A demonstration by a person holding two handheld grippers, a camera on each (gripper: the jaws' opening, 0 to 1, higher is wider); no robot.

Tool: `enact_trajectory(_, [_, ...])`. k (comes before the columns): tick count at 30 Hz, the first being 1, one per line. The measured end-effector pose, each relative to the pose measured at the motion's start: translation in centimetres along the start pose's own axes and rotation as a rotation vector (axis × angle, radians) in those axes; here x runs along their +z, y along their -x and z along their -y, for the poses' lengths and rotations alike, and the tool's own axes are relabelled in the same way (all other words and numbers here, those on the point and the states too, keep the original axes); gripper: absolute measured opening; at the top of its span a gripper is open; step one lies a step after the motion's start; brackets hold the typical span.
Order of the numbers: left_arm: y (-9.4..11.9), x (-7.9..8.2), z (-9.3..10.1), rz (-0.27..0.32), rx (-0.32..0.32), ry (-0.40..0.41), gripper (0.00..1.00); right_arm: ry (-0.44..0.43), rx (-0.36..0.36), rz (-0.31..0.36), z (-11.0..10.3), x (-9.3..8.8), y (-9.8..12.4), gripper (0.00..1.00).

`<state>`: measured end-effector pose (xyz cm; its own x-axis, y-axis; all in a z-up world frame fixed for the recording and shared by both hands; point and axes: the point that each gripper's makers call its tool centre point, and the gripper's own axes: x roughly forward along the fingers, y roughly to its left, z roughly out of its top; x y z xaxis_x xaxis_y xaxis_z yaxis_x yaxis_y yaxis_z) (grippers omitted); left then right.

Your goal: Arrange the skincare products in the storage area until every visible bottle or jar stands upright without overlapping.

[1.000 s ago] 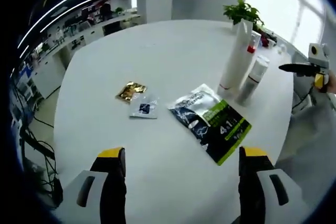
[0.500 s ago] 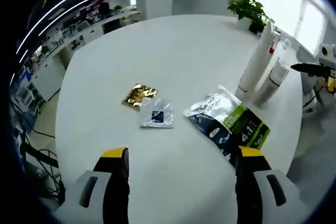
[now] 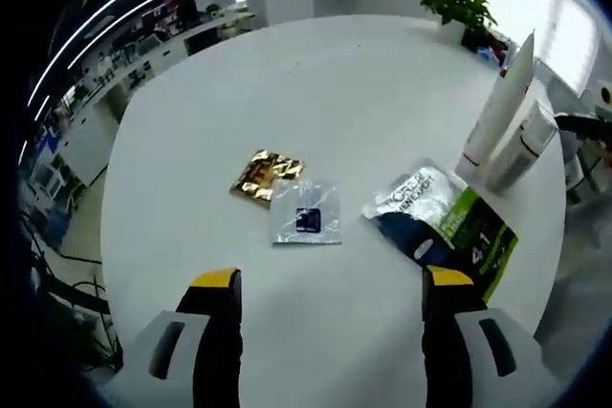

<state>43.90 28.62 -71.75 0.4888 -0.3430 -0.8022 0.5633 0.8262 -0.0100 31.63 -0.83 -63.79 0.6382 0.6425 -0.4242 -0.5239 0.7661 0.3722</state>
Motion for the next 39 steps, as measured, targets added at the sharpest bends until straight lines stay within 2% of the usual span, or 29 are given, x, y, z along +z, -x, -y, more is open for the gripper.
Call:
enact_trajectory(16, [-3.1,1.4,-1.7,-0.023,0.025,-0.001,0.64,-0.012,-0.005,-0.009,0.4,-0.2,-0.4,1.00])
enact_trajectory(27, [-4.9,2.3,-2.1,-0.035,0.017,0.041,0.58,-0.032,-0.017,-0.015,0.8,-0.7,-0.6,1.00])
enact_trajectory(39, [-6.1,2.9,-2.1,-0.063,0.019,0.029,0.53,-0.050,-0.028,-0.018,1.2,-1.0,-0.5,1.00])
